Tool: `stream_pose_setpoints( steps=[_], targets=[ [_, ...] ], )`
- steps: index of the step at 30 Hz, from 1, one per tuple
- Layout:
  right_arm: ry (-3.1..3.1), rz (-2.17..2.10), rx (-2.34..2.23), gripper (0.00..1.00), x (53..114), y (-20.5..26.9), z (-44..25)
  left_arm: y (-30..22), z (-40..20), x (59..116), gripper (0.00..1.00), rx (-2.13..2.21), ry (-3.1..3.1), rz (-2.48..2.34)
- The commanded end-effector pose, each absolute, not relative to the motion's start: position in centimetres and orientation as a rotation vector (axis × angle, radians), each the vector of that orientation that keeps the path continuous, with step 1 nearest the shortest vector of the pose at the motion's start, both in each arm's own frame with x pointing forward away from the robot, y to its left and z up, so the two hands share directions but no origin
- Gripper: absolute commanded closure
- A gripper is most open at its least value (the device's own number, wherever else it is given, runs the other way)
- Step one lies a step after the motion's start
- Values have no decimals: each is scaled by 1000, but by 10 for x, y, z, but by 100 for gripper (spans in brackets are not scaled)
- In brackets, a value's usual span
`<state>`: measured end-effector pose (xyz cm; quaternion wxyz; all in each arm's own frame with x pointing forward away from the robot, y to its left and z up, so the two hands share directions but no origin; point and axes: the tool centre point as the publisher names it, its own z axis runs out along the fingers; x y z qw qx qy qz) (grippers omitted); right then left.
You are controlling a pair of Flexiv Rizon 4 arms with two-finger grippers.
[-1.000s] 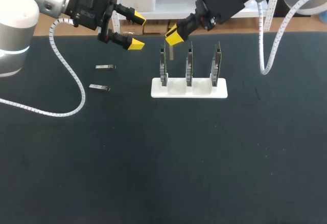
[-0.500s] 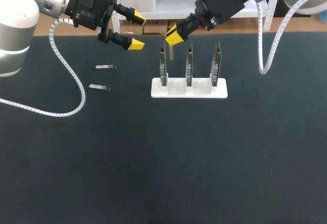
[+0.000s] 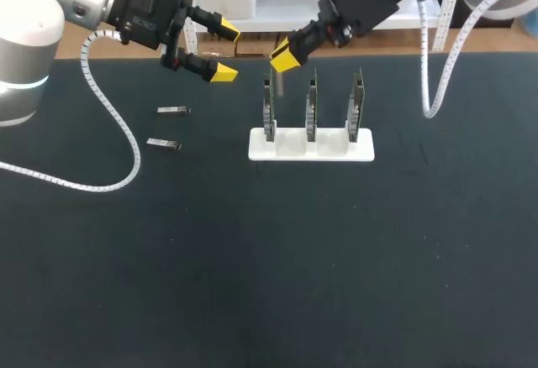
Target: Pick up the optical module with the left hand, and insert it into the network port with the right hand.
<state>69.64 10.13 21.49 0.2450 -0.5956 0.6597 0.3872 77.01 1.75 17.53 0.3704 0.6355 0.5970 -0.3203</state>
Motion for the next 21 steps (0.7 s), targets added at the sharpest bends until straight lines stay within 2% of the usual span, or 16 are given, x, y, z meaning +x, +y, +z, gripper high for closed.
stream_pose_setpoints(
  steps=[1, 21],
  targets=[
    [1797, 1068, -1626, 100, 700, 101, 214, 17, 176, 772, 0, 1636, 1537, -823],
    [1807, 1078, -1616, 100, 702, 100, 208, 17, 176, 772, 0, 1636, 1537, -823]
  ],
)
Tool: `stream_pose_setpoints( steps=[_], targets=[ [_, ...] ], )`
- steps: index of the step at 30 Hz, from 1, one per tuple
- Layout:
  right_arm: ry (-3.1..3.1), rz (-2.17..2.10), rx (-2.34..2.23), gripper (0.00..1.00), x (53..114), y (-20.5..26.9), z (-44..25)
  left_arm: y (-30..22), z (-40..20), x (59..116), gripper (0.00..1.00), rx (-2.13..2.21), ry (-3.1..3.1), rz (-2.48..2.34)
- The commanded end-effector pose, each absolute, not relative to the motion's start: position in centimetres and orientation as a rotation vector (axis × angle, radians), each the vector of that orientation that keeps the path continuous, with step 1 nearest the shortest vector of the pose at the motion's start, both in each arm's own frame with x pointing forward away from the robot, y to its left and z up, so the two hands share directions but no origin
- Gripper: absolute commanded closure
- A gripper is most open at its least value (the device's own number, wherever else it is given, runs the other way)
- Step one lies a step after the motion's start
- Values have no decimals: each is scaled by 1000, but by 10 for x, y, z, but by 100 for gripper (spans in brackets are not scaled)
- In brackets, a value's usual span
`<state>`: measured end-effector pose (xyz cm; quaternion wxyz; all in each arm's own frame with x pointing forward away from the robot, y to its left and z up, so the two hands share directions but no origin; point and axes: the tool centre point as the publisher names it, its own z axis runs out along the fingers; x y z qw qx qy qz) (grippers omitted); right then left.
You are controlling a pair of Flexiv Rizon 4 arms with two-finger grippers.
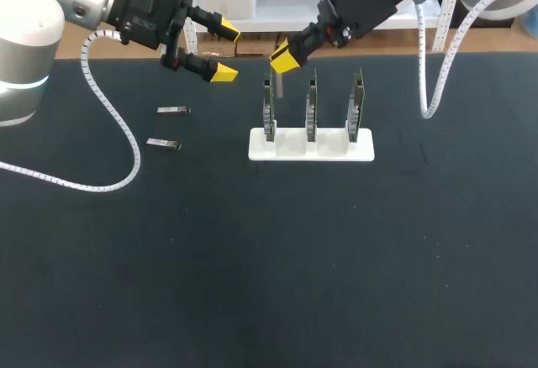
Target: Pick up the optical module with the left hand, and insert it into the network port with the right hand.
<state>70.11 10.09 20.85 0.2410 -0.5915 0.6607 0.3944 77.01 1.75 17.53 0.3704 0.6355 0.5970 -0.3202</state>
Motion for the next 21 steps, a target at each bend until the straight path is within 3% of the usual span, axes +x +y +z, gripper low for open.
stream_pose_setpoints(
  steps=[1, 21],
  targets=[
    [1809, 1077, -1616, 100, 703, 99, 208, 17, 176, 772, 0, 1636, 1537, -823],
    [1806, 1097, -1613, 100, 716, 101, 204, 17, 176, 772, 0, 1636, 1537, -823]
  ],
)
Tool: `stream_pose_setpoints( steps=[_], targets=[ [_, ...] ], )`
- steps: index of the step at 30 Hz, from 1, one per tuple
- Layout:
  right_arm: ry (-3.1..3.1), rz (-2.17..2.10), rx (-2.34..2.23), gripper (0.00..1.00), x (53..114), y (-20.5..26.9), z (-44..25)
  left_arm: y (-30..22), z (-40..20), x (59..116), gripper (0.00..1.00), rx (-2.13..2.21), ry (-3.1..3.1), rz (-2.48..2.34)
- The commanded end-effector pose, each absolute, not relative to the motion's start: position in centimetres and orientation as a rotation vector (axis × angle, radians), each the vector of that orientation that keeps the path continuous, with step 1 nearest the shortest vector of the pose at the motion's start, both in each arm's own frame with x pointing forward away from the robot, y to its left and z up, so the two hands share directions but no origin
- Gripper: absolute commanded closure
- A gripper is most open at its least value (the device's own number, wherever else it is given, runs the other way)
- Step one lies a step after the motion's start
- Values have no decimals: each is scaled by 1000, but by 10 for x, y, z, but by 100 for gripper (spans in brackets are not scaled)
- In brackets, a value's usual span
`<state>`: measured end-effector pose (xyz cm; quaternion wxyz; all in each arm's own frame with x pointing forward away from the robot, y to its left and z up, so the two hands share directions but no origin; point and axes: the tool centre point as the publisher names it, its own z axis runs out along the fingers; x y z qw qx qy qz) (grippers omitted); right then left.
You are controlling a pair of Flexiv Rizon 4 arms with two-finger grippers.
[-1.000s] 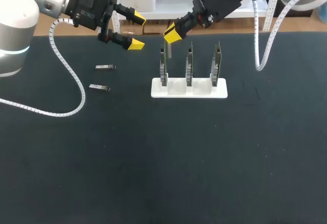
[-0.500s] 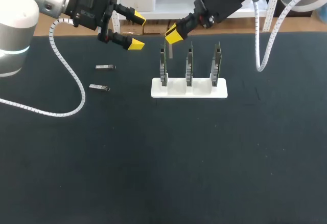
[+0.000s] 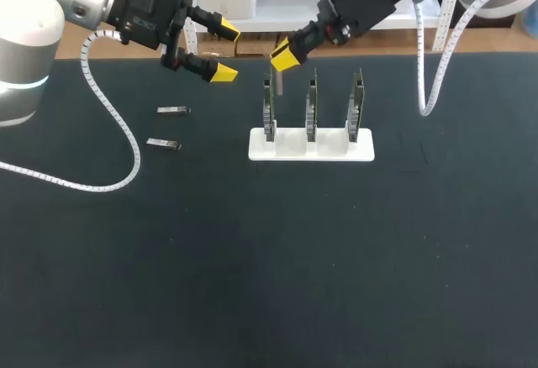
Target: Pick up the optical module with the left hand, and insert it into the network port with the right hand.
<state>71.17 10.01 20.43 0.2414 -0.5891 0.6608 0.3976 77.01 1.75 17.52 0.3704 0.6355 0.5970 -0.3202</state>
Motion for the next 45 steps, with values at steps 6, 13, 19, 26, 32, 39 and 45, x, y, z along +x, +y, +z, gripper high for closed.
stream_pose_setpoints(
  steps=[6, 13, 19, 26, 32, 39, 45],
  targets=[
    [1772, 1096, -1639, 100, 713, 108, 211, 17, 176, 772, 0, 1636, 1537, -823],
    [1798, 1087, -1624, 100, 725, 105, 204, 17, 176, 772, 0, 1636, 1537, -823],
    [1800, 1096, -1631, 100, 730, 109, 202, 17, 176, 772, 0, 1636, 1537, -823],
    [1805, 1103, -1633, 100, 734, 111, 200, 17, 176, 772, 0, 1636, 1537, -823],
    [1816, 1111, -1621, 100, 731, 109, 196, 17, 176, 772, 0, 1636, 1537, -823],
    [1824, 1113, -1617, 100, 731, 109, 195, 17, 176, 772, 0, 1636, 1537, -823],
    [1830, 1114, -1612, 100, 734, 108, 193, 17, 176, 772, 0, 1636, 1537, -823]
  ],
)
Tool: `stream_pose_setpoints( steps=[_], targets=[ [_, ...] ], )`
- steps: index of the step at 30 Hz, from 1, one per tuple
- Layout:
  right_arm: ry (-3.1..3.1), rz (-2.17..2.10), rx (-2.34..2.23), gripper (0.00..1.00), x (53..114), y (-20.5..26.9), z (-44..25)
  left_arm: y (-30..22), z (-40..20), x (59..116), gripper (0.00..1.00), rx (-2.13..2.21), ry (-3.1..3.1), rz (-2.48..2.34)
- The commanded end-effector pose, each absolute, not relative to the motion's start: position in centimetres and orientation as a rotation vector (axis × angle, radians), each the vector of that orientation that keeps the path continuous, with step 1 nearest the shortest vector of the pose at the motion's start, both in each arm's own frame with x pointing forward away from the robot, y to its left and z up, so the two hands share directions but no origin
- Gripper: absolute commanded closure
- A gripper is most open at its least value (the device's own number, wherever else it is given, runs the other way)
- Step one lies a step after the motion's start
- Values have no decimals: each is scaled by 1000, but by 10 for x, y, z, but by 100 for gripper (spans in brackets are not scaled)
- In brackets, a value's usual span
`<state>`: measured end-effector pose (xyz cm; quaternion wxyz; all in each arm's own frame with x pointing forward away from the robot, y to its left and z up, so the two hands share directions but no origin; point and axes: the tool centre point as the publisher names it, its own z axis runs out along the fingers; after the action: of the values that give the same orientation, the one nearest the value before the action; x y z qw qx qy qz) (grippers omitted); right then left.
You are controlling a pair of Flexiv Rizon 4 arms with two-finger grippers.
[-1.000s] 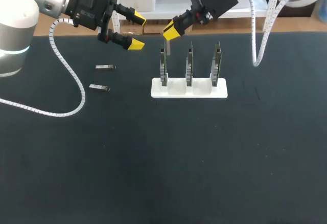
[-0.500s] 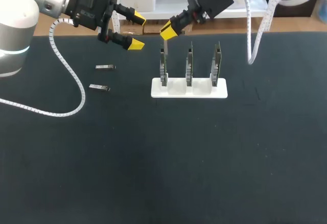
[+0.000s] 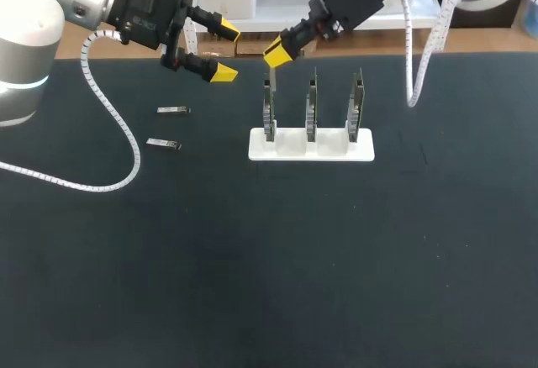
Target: Pick up the optical module with the left hand, and insert it into the network port with the right hand.
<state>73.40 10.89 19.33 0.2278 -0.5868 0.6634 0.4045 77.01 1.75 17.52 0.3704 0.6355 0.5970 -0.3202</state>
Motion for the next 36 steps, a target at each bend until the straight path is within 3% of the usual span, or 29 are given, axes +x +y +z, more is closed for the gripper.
stream_pose_setpoints(
  steps=[1, 36],
  targets=[
    [1833, 1114, -1614, 100, 735, 108, 193, 17, 176, 772, 0, 1636, 1537, -823],
    [1811, 1138, -1634, 100, 756, 111, 188, 17, 176, 772, 0, 1636, 1537, -823]
  ],
)
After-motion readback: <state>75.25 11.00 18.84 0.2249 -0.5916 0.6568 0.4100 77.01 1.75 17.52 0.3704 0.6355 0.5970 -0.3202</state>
